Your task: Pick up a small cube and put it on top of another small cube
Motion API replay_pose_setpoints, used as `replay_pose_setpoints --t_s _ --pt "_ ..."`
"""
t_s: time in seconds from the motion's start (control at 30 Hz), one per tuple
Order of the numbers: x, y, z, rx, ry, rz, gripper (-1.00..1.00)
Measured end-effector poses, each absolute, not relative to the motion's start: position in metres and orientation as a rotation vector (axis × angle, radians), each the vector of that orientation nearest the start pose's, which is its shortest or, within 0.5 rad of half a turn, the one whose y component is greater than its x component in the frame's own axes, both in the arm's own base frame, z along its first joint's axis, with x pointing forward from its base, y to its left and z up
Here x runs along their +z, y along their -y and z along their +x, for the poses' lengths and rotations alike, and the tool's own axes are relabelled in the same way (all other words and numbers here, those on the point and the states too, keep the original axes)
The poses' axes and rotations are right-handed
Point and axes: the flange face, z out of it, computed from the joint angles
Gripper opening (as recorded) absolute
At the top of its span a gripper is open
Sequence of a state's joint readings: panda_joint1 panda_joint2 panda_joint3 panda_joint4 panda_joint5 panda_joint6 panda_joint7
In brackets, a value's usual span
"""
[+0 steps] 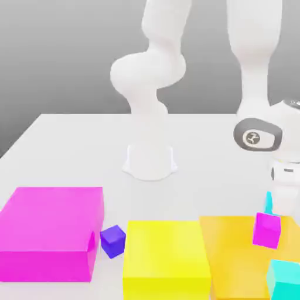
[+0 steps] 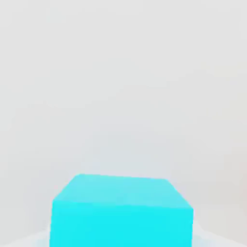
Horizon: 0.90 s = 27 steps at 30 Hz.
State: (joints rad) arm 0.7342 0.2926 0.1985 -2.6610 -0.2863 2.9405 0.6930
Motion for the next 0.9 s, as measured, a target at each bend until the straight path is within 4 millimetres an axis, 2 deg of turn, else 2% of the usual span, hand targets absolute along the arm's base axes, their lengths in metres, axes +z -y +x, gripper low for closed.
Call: replay_pose_setpoints --t_s 0.13,0.17,0.3,0.4,0.5,0.63,0.67,0.73,0.77,0.9 --pt "0.184 -0.343 0.224 -0.001 0.794 -3.040 -1.00" --pt "0.191 -0.343 0.236 -0.001 0.785 -3.043 -1.00" --pt "0.216 -0.341 0.305 0.000 0.729 -3.057 -1.00" --pt "0.235 -0.328 0.363 0.001 0.682 -3.067 -1.00" --pt "0.257 -0.306 0.421 0.002 0.634 -3.076 -1.00" --pt "0.288 -0.260 0.493 0.003 0.570 -3.087 -1.00" --pt "0.286 -0.251 0.504 0.003 0.560 -3.089 -1.00" --pt "0.261 -0.245 0.512 0.003 0.551 -3.091 -1.00" --pt "0.245 -0.243 0.513 0.003 0.550 -3.091 1.00" --pt "0.245 -0.243 0.513 0.003 0.550 -3.091 1.00"
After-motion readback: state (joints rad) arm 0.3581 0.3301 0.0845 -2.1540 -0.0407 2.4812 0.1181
